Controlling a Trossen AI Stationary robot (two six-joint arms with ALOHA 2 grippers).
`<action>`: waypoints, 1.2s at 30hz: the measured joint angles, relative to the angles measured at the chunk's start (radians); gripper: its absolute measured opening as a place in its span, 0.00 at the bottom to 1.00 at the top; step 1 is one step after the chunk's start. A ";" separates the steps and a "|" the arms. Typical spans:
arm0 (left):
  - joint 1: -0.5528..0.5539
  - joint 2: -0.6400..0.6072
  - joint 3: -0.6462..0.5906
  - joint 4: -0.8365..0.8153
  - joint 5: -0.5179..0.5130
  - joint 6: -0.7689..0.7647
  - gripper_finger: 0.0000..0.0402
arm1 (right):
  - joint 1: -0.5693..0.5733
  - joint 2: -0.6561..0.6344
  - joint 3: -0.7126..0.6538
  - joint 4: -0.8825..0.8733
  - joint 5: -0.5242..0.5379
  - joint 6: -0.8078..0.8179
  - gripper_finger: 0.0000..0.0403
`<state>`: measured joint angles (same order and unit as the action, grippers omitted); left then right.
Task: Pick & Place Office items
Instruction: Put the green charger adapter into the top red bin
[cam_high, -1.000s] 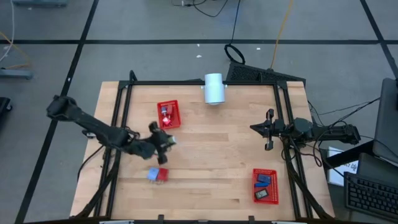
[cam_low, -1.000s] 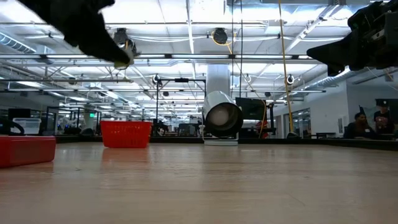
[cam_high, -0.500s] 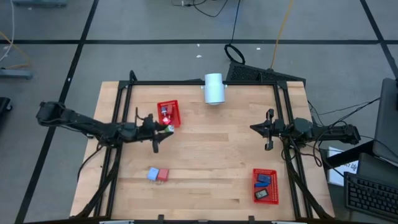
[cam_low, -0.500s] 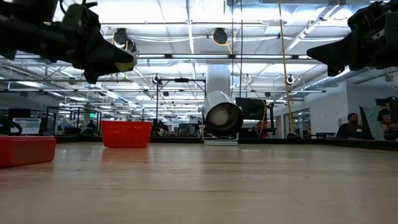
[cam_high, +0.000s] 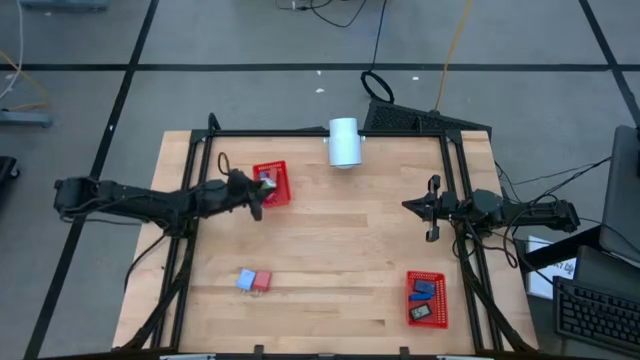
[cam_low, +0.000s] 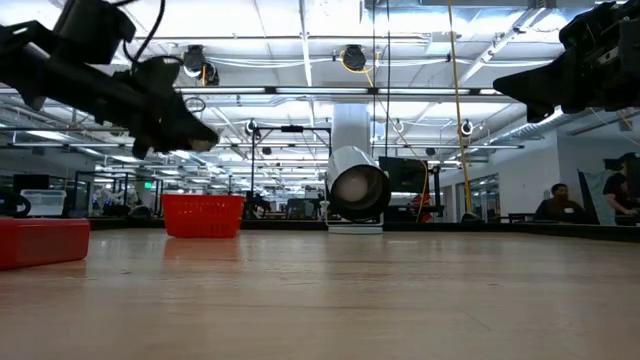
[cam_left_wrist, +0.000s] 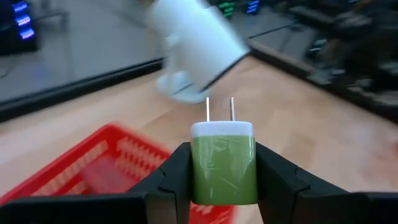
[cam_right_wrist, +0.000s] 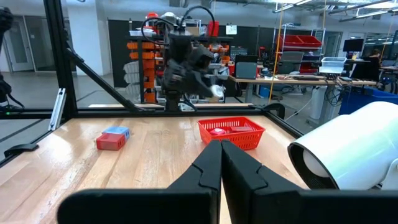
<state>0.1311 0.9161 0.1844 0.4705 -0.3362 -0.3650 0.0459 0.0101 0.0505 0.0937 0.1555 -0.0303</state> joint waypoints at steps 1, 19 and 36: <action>0.010 0.000 0.000 -0.027 -0.014 -0.018 0.32 | 0.000 0.000 0.000 0.000 0.000 0.000 0.00; 0.033 0.000 0.005 -0.215 -0.135 -0.369 0.32 | 0.000 0.000 0.000 0.000 0.000 0.000 0.00; 0.027 0.465 0.400 -0.512 -0.214 -0.519 0.32 | 0.000 0.000 0.000 0.000 0.000 0.000 0.00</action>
<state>0.1577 1.3811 0.5847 -0.0416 -0.5502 -0.8839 0.0456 0.0100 0.0505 0.0937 0.1555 -0.0303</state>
